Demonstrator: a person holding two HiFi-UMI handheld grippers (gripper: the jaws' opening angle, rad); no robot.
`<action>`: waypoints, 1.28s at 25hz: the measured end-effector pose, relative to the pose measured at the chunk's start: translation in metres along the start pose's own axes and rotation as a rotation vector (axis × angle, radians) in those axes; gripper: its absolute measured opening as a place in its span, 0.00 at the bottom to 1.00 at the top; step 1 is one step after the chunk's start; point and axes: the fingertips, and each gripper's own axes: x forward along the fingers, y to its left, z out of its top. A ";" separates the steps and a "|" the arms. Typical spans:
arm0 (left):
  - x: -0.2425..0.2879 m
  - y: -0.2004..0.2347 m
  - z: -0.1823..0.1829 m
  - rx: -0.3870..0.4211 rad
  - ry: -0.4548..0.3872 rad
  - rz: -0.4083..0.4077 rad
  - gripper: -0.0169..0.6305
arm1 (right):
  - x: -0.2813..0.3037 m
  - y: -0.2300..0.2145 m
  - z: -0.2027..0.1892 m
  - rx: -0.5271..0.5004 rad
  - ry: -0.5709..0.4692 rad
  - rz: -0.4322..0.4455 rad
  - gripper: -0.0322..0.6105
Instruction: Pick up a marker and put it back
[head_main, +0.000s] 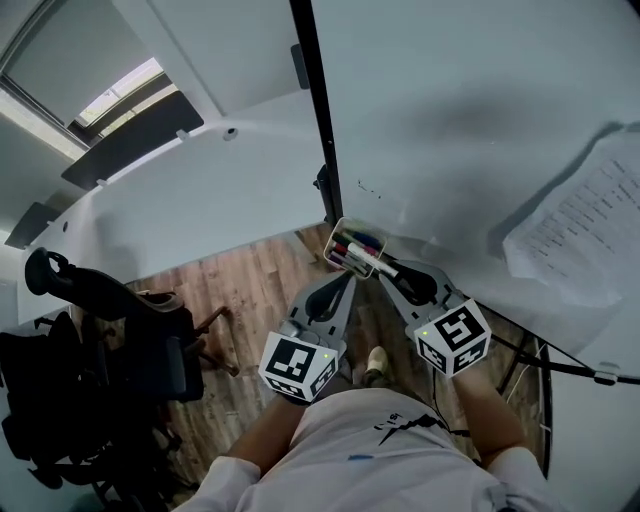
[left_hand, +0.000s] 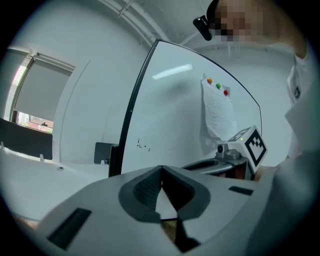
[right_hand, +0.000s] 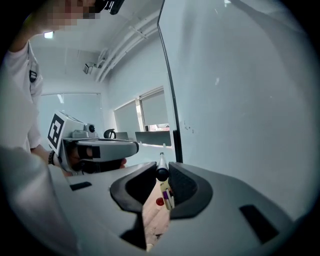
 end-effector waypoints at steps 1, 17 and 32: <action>-0.001 -0.001 0.005 0.004 -0.008 0.000 0.04 | -0.002 0.001 0.005 -0.003 -0.009 0.000 0.18; -0.009 -0.026 0.056 0.052 -0.092 -0.033 0.04 | -0.031 0.014 0.060 -0.055 -0.108 0.008 0.18; -0.005 -0.025 0.053 0.042 -0.075 -0.031 0.04 | -0.031 0.014 0.060 -0.053 -0.107 0.001 0.18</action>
